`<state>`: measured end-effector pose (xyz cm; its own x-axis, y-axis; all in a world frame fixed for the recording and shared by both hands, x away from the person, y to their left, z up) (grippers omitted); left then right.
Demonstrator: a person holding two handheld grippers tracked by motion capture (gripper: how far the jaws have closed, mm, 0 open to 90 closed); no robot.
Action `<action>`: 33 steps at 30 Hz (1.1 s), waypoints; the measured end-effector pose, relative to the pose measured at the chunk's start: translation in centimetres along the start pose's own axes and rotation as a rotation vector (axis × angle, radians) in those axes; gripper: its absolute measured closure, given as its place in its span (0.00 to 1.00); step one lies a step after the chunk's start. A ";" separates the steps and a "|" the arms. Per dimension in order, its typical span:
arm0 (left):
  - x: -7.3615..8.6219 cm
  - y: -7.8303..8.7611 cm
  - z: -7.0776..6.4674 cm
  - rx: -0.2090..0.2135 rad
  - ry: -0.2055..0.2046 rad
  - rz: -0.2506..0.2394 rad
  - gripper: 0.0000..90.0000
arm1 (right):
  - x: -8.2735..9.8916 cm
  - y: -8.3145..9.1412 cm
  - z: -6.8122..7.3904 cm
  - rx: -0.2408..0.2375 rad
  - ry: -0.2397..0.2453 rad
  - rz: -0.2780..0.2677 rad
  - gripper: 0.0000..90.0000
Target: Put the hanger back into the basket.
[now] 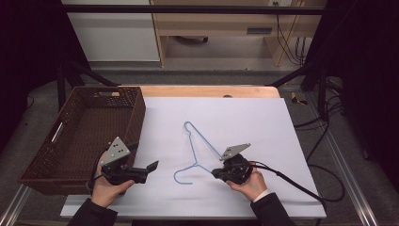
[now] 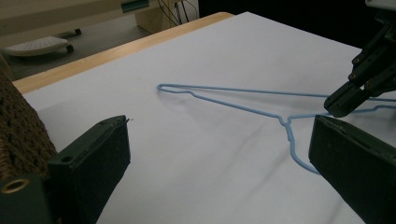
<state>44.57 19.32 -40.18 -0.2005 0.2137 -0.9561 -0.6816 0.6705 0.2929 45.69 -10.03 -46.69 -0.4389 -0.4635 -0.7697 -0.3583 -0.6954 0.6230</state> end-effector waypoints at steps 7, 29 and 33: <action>1.0 -0.6 -1.2 0.035 -0.003 0.031 0.06 | -0.4 0.7 -0.3 -0.007 -0.022 -0.045 0.98; 3.7 -5.8 -5.0 0.089 -0.027 0.076 0.18 | -0.8 1.8 -0.7 -0.029 -0.058 -0.095 0.97; 3.8 -6.6 -5.2 0.101 -0.029 0.080 0.23 | -0.8 1.9 -0.7 -0.028 -0.058 -0.101 0.97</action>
<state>44.69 12.04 -45.82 -0.2299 0.2885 -0.9295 -0.5894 0.7187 0.3688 45.98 -11.38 -44.95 -0.4496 -0.3584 -0.8182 -0.3799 -0.7523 0.5382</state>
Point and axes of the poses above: each handheld gripper's, and its own axes: y roughly backward along the jaws, x roughly out of its underside, z roughly to its left, the point moved 5 cm from there along -y, roughly forward along the jaws, and after that the axes turned 9 degrees about -z, right-handed, at the moved point
